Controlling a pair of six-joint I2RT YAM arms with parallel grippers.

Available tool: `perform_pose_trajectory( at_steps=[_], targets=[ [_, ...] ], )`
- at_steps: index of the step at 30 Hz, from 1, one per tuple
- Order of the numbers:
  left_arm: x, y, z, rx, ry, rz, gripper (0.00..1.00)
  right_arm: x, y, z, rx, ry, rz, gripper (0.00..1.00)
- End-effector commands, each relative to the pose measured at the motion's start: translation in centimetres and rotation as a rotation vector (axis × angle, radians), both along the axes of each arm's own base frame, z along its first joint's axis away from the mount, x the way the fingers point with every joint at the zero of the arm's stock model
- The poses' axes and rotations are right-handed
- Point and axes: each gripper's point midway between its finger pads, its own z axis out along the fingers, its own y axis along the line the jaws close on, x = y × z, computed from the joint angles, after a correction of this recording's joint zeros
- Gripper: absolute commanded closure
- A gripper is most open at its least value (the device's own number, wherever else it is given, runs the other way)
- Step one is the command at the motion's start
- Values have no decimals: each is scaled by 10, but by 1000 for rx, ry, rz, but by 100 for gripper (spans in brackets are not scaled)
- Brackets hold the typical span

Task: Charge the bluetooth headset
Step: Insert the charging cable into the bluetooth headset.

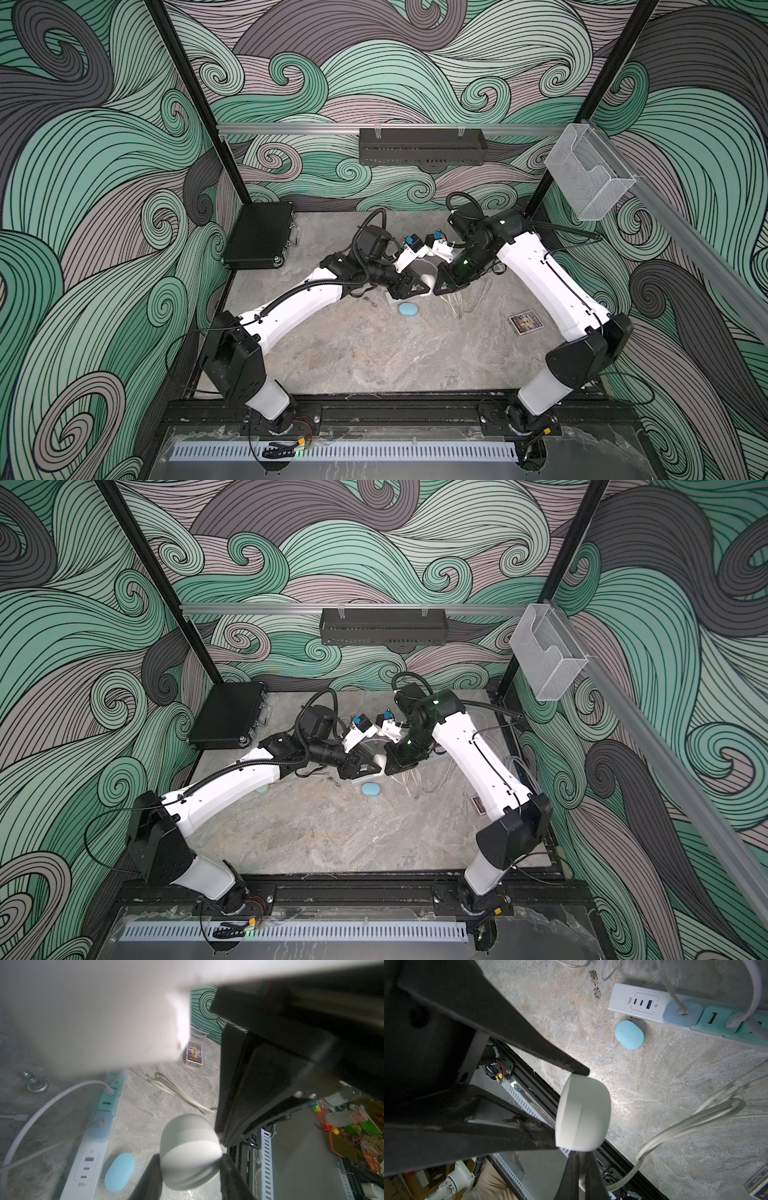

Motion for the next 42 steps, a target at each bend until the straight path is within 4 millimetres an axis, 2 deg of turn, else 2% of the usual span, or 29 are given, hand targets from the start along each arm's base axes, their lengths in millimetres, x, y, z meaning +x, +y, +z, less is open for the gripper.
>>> perform_pose_trajectory(
  at_steps=[1,12,25,30,33,38,42],
  targets=[
    [-82,-30,43,-208,102,-361,95,74,56,39,242,-355,29,100],
    [-86,-32,55,-246,109,-378,95,86,70,36,298,-340,21,100],
    [-94,-31,63,-270,115,-412,95,111,89,37,340,-356,22,100],
    [-92,-29,61,-251,99,-390,95,106,91,32,352,-321,31,100],
    [-81,-27,55,-202,69,-327,96,98,83,24,340,-292,31,100],
    [-36,-14,29,-50,-3,-85,97,81,59,10,316,-235,15,100],
    [-11,-4,21,12,-31,53,97,69,42,2,300,-203,3,100]
  ],
)
